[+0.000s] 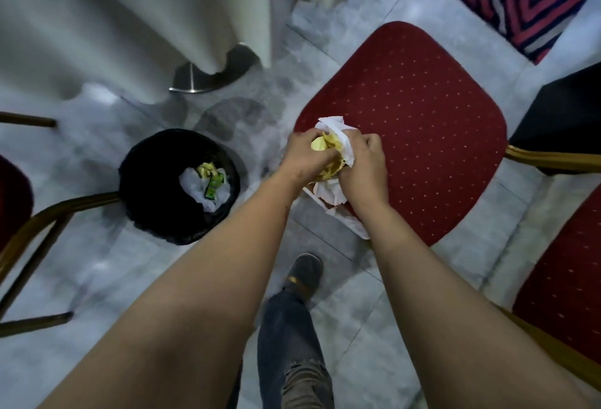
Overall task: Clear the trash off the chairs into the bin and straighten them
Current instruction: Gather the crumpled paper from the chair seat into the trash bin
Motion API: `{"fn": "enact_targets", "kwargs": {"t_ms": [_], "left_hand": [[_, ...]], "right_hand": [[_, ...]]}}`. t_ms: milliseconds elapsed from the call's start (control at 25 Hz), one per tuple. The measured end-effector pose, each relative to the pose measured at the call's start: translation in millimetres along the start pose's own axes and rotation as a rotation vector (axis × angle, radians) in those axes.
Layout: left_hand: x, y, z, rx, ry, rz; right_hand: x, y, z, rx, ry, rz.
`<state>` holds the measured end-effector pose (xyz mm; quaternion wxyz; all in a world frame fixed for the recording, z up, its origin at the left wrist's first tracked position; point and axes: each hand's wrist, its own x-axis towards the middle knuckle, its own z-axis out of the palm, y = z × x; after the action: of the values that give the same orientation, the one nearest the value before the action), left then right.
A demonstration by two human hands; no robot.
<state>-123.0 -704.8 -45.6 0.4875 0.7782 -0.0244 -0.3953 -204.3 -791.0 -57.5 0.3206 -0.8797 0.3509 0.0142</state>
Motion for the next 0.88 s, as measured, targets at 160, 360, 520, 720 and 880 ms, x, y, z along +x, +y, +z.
{"fn": "enact_targets", "kwargs": {"t_ms": [160, 360, 520, 720, 880], "left_hand": [[-35, -57, -91, -0.078, 0.059, -0.118], [-57, -132, -195, -0.088, 0.163, -0.243], [-51, -185, -244, -0.142, 0.222, -0.357], [-18, -228, -255, -0.238, 0.248, -0.432], [11, -246, -252, -0.256, 0.285, -0.465]], "right_hand": [[-43, -70, 64, 0.006, -0.141, -0.088], [-83, -140, 159, 0.069, -0.338, -0.121], [-92, -168, 222, 0.146, -0.423, -0.109], [-66, -166, 272, 0.080, -0.439, -0.107], [-45, -147, 291, 0.070, -0.500, -0.124]]}}
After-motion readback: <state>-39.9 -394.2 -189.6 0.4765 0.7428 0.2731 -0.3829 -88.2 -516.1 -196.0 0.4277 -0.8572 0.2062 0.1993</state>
